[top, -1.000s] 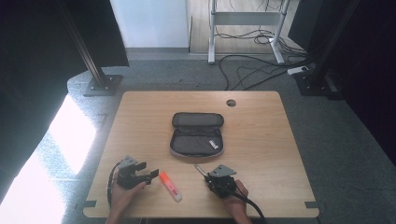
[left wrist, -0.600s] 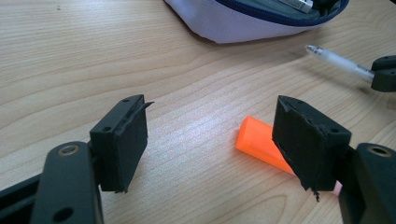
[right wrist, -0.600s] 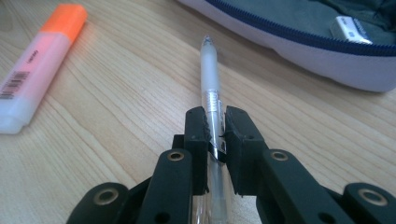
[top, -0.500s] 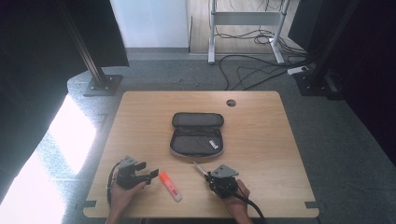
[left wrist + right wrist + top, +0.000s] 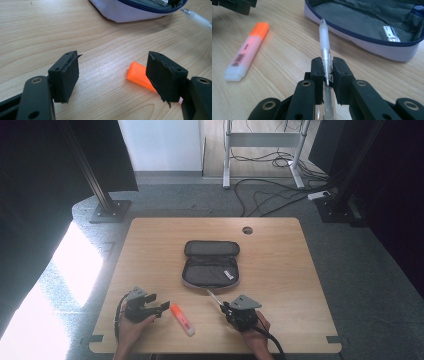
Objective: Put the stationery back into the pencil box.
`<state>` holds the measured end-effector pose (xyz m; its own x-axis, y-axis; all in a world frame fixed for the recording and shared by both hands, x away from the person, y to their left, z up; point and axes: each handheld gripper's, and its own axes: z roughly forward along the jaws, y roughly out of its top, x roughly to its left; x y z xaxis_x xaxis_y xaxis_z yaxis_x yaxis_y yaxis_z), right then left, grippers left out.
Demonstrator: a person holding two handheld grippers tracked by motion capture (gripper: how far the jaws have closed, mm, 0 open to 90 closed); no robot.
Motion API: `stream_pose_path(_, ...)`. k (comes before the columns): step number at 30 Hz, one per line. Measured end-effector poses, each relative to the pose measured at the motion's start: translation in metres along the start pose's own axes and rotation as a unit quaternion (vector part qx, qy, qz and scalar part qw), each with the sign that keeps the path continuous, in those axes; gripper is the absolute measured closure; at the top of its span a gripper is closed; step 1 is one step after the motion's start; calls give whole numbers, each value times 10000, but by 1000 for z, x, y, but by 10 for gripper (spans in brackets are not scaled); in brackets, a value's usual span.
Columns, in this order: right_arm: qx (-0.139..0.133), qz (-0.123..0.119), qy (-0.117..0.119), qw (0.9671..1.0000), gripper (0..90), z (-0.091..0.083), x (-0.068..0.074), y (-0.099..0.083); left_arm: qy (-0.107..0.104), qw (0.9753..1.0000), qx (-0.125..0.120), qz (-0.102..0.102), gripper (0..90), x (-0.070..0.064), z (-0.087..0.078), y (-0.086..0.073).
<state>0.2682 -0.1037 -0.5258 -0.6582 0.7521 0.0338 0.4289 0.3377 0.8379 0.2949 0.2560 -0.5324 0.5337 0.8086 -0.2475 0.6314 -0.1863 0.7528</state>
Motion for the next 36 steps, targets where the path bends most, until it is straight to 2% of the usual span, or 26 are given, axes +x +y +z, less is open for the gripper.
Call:
stream_pose_path(8, -127, -3, -5, 9999, 786, -6, -1, 3, -7, 10000, 20, 1, 271, 0, 0, 0)
stream_pose_path(20, -368, 91, -79, 9992, 786, -17, -10, 11, -16, 10000, 46, 11, 271, -1, 1, 0)
stream_pose_path(36, -495, 238, -199, 9983, 786, -22, -24, 17, -40, 10000, 78, 11, 271, -1, 1, 0)
